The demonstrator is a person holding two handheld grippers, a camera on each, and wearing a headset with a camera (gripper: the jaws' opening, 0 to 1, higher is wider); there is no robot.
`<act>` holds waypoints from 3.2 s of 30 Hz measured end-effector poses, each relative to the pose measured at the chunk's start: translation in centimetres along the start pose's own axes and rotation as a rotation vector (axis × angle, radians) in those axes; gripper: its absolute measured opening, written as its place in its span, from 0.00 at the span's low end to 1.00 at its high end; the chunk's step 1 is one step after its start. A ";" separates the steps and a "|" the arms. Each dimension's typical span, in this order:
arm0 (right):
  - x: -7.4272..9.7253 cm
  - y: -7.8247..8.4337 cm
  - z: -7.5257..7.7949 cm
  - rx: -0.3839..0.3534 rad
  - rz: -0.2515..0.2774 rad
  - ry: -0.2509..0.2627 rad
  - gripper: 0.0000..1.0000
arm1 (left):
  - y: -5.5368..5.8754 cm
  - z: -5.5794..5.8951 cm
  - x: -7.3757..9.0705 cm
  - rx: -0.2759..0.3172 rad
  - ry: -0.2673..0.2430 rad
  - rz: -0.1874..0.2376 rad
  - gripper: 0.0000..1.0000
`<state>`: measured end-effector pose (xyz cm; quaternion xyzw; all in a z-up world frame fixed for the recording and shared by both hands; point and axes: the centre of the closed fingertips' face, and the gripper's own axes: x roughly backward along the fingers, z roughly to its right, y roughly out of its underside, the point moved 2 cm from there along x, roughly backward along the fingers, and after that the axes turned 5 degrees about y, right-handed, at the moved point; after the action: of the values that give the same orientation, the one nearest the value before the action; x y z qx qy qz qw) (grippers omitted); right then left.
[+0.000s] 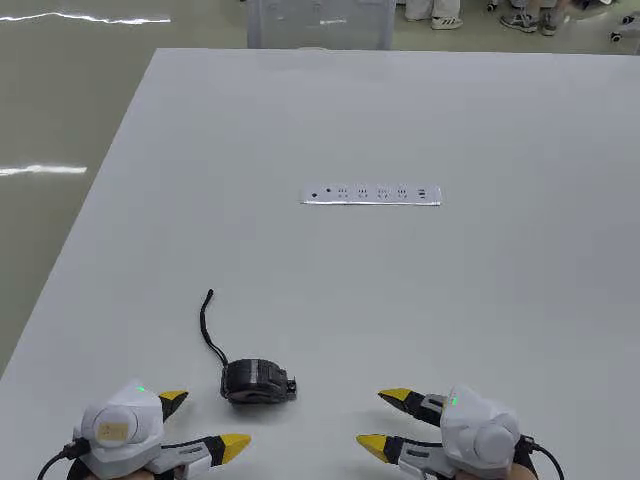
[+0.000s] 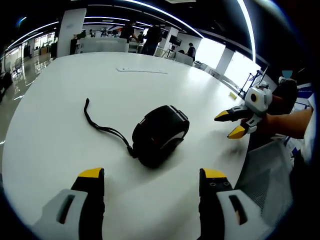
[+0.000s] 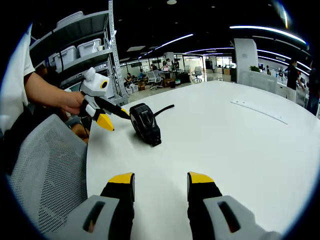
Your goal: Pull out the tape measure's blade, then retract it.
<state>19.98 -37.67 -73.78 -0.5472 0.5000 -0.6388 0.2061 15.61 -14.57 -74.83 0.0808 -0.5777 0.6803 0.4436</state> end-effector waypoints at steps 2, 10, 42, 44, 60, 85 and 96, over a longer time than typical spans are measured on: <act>0.2 0.0 -0.1 -0.002 -0.001 0.004 0.42 | -0.1 0.0 0.3 0.000 0.003 0.008 0.76; 0.8 0.6 -0.1 -0.013 -0.007 0.021 0.43 | 0.0 0.4 0.9 -0.020 0.024 0.020 0.77; 3.2 1.3 -0.7 -0.052 -0.005 0.059 0.50 | 0.8 1.8 2.2 -0.057 0.062 0.063 0.81; 3.4 1.3 -0.7 -0.054 -0.004 0.063 0.50 | 0.8 1.8 2.3 -0.060 0.065 0.068 0.81; 4.9 1.3 -0.6 -0.063 0.012 0.092 0.53 | 1.2 2.1 3.2 -0.078 0.073 0.066 0.83; 7.8 3.1 -0.9 -0.088 0.005 0.133 0.61 | 2.5 3.0 4.3 -0.060 0.076 0.060 0.86; 8.8 3.3 -0.9 -0.109 0.017 0.152 0.65 | 3.0 3.1 4.8 -0.067 0.068 0.055 0.87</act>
<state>15.42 -45.80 -72.24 -0.5034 0.5526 -0.6486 0.1431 9.42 -14.58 -72.95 0.0269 -0.5867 0.6751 0.4464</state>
